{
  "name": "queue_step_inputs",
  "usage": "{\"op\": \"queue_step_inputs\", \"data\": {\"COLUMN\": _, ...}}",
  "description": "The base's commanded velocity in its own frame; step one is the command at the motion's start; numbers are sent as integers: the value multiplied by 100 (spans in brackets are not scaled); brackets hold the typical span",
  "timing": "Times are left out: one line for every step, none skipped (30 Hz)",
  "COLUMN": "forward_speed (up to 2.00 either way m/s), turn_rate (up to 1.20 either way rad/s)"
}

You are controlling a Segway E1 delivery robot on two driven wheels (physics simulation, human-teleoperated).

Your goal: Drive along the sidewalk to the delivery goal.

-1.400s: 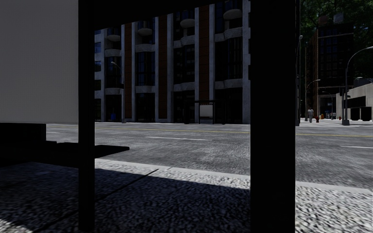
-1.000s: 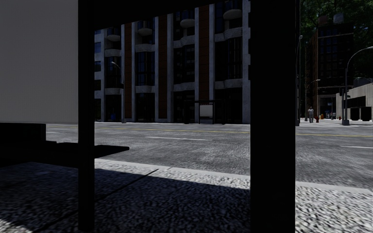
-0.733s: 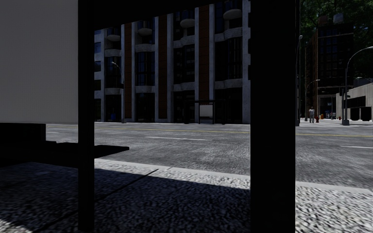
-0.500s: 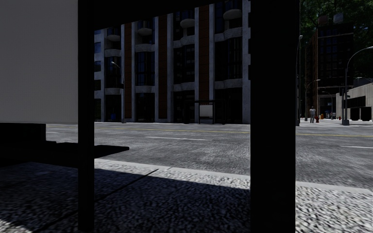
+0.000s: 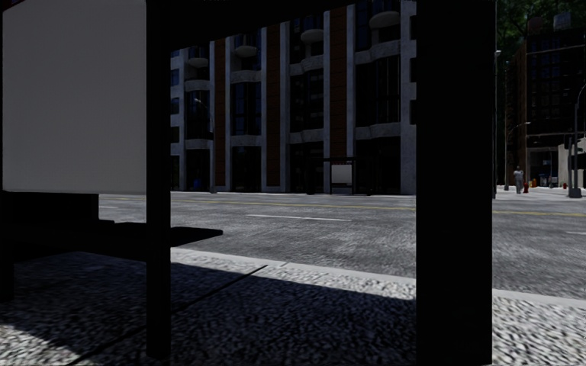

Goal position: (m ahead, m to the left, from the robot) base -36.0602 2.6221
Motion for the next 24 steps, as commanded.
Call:
{"op": "queue_step_inputs", "data": {"forward_speed": 0, "turn_rate": 48}}
{"op": "queue_step_inputs", "data": {"forward_speed": 0, "turn_rate": 48}}
{"op": "queue_step_inputs", "data": {"forward_speed": 0, "turn_rate": 48}}
{"op": "queue_step_inputs", "data": {"forward_speed": 0, "turn_rate": 47}}
{"op": "queue_step_inputs", "data": {"forward_speed": 0, "turn_rate": 43}}
{"op": "queue_step_inputs", "data": {"forward_speed": 0, "turn_rate": 39}}
{"op": "queue_step_inputs", "data": {"forward_speed": 0, "turn_rate": 31}}
{"op": "queue_step_inputs", "data": {"forward_speed": 0, "turn_rate": 31}}
{"op": "queue_step_inputs", "data": {"forward_speed": 0, "turn_rate": 19}}
{"op": "queue_step_inputs", "data": {"forward_speed": 0, "turn_rate": 4}}
{"op": "queue_step_inputs", "data": {"forward_speed": 0, "turn_rate": 0}}
{"op": "queue_step_inputs", "data": {"forward_speed": 0, "turn_rate": 0}}
{"op": "queue_step_inputs", "data": {"forward_speed": 0, "turn_rate": 0}}
{"op": "queue_step_inputs", "data": {"forward_speed": 0, "turn_rate": 0}}
{"op": "queue_step_inputs", "data": {"forward_speed": 0, "turn_rate": 0}}
{"op": "queue_step_inputs", "data": {"forward_speed": 0, "turn_rate": -37}}
{"op": "queue_step_inputs", "data": {"forward_speed": 0, "turn_rate": -120}}
{"op": "queue_step_inputs", "data": {"forward_speed": 0, "turn_rate": -120}}
{"op": "queue_step_inputs", "data": {"forward_speed": 0, "turn_rate": -120}}
{"op": "queue_step_inputs", "data": {"forward_speed": 0, "turn_rate": -120}}
{"op": "queue_step_inputs", "data": {"forward_speed": 0, "turn_rate": -120}}
{"op": "queue_step_inputs", "data": {"forward_speed": 0, "turn_rate": -120}}
{"op": "queue_step_inputs", "data": {"forward_speed": 0, "turn_rate": -120}}
{"op": "queue_step_inputs", "data": {"forward_speed": 0, "turn_rate": -120}}
